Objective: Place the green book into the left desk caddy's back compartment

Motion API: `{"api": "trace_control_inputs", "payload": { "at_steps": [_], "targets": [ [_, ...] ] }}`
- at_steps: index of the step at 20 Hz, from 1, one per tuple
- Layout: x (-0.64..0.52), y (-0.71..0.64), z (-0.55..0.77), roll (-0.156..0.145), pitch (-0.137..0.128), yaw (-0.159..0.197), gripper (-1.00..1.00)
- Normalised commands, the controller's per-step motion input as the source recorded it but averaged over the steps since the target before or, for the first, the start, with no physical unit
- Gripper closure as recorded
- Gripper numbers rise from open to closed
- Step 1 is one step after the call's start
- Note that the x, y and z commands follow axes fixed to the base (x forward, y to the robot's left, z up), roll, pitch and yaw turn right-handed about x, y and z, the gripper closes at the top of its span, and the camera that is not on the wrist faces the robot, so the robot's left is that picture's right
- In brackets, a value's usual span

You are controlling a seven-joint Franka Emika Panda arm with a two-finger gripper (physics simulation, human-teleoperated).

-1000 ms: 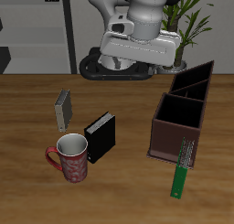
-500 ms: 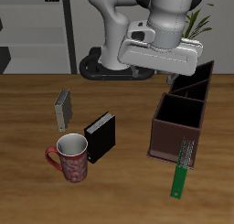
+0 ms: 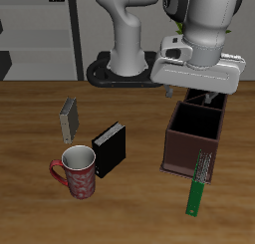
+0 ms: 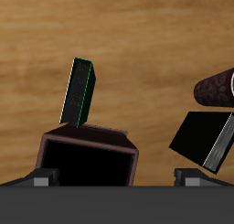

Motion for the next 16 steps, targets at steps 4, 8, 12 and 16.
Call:
{"api": "trace_control_inputs", "payload": {
  "at_steps": [4,8,12,16],
  "targets": [
    [0.33,0.32,-0.16,0.004,-0.027,-0.013,-1.00],
    [0.16,0.06,-0.07,-0.005,-0.025,-0.004,-1.00],
    [0.21,0.14,-0.15,0.008,0.002,-0.016,-1.00],
    [0.13,0.19,-0.17,0.046,-0.014,0.014,-1.00]
  ]
}}
